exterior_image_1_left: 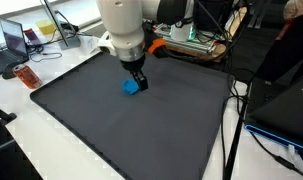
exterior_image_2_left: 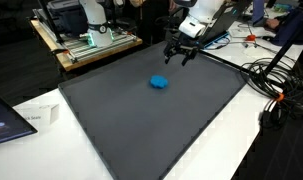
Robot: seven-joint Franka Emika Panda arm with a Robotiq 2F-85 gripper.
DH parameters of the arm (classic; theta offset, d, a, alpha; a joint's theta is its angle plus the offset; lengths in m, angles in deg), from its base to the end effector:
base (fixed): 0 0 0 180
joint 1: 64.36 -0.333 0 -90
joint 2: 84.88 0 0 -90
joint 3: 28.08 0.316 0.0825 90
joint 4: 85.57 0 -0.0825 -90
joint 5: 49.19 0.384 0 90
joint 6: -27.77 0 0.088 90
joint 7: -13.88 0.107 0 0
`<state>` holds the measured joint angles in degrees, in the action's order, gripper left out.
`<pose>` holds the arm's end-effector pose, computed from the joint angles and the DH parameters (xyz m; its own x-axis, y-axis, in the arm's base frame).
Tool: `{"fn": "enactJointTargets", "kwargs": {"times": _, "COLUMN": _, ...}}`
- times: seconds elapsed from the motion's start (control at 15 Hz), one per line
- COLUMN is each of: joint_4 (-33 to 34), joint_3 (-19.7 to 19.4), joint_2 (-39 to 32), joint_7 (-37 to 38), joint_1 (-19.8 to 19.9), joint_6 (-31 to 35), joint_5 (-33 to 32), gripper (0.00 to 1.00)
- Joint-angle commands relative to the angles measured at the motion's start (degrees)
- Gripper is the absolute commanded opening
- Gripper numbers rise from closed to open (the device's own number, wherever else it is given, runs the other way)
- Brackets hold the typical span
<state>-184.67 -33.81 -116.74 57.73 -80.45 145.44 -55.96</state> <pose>0.6323 0.1143 0.2462 0.8667 -0.4939 -0.0699 -0.4615 -0.8472 0.2632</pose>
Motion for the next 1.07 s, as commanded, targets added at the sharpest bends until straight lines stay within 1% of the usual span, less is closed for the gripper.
{"fn": "enactJointTargets", "kwargs": {"times": 0.0, "joint_4": -12.59, "joint_3": 1.07, "joint_2": 9.29, "joint_7": 5.1, "joint_1": -0.89, "joint_6": 5.51, "joint_5": -2.52, "gripper": 1.0}}
{"fn": "enactJointTargets", "kwargs": {"times": 0.13, "joint_4": -17.1, "joint_3": 1.5, "joint_2": 12.81, "joint_7": 7.15, "joint_1": -1.5, "joint_6": 9.04, "joint_5": -4.94, "gripper": 1.0}}
{"fn": "enactJointTargets", "kwargs": {"times": 0.27, "joint_4": -21.54, "joint_3": 1.78, "joint_2": 16.13, "joint_7": 8.88, "joint_1": -2.1, "joint_6": 13.96, "joint_5": -9.98, "gripper": 1.0}}
{"fn": "enactJointTargets", "kwargs": {"times": 0.47, "joint_4": -27.03, "joint_3": 2.72, "joint_2": 20.2, "joint_7": 11.36, "joint_1": -1.68, "joint_6": 20.0, "joint_5": -15.88, "gripper": 1.0}}
{"fn": "enactJointTargets", "kwargs": {"times": 0.53, "joint_4": -28.74, "joint_3": 3.21, "joint_2": 21.36, "joint_7": 11.32, "joint_1": -1.1, "joint_6": 21.72, "joint_5": -16.82, "gripper": 1.0}}
{"fn": "enactJointTargets", "kwargs": {"times": 0.6, "joint_4": -30.27, "joint_3": 3.73, "joint_2": 22.39, "joint_7": 10.6, "joint_1": -0.51, "joint_6": 23.11, "joint_5": -17.26, "gripper": 1.0}}
{"fn": "enactJointTargets", "kwargs": {"times": 0.73, "joint_4": -33.4, "joint_3": 4.71, "joint_2": 24.59, "joint_7": 8.05, "joint_1": 1.09, "joint_6": 25.79, "joint_5": -15.68, "gripper": 1.0}}
{"fn": "enactJointTargets", "kwargs": {"times": 0.93, "joint_4": -38.01, "joint_3": 4.95, "joint_2": 27.98, "joint_7": 5.41, "joint_1": 2.94, "joint_6": 30.22, "joint_5": -16.52, "gripper": 1.0}}
{"fn": "enactJointTargets", "kwargs": {"times": 1.0, "joint_4": -39.56, "joint_3": 5.3, "joint_2": 29.07, "joint_7": 2.31, "joint_1": 3.96, "joint_6": 31.46, "joint_5": -15.21, "gripper": 1.0}}
